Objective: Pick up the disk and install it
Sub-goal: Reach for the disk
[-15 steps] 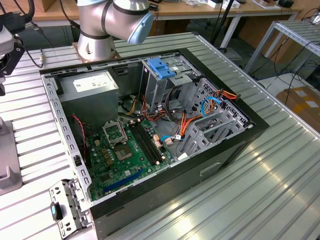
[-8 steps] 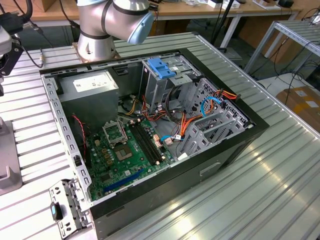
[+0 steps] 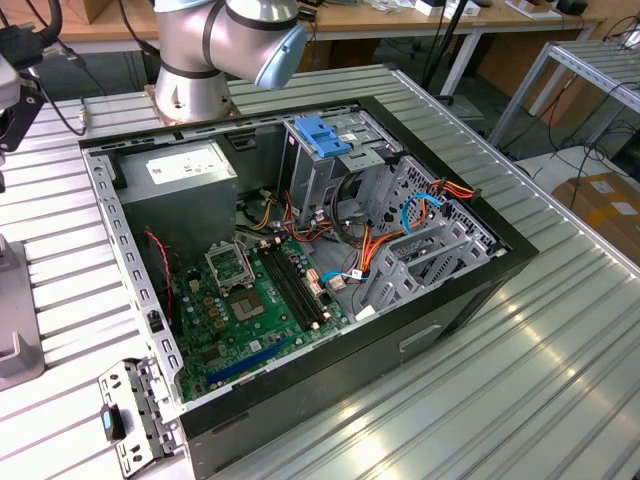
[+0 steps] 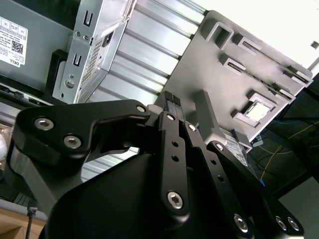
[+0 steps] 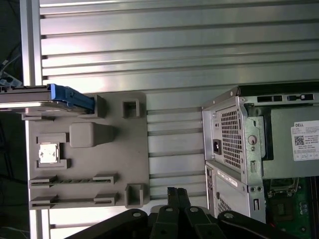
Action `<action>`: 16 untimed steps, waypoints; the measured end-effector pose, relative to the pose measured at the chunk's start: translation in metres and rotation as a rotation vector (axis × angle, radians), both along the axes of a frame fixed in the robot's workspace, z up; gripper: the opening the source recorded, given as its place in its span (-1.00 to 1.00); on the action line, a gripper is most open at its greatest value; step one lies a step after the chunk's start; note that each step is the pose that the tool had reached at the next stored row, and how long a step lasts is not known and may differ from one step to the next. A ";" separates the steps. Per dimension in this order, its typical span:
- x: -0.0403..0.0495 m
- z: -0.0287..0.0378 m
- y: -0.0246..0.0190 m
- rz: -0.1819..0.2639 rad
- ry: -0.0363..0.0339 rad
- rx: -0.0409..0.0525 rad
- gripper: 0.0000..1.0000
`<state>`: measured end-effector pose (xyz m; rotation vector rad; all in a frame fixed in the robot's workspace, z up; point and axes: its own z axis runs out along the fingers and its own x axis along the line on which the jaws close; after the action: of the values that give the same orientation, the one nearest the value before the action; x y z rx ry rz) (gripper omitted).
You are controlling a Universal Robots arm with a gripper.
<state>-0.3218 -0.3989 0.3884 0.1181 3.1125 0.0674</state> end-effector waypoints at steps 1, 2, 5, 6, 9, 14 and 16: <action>-0.0002 -0.0001 0.0000 0.000 0.0000 0.0000 -0.80; -0.0004 -0.0001 0.0000 0.000 0.0000 0.0000 -0.80; -0.0013 -0.0002 0.0000 0.000 -0.0001 0.0000 -0.80; -0.0016 -0.0003 0.0000 0.000 0.0000 0.0000 -0.80; -0.0023 -0.0004 0.0000 0.000 -0.0001 0.0000 -0.80; -0.0034 -0.0006 0.0000 0.000 0.0000 0.0000 -0.80; -0.0040 -0.0007 0.0000 0.000 0.0000 0.0000 -0.80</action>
<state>-0.3257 -0.3989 0.3878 0.1180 3.1125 0.0674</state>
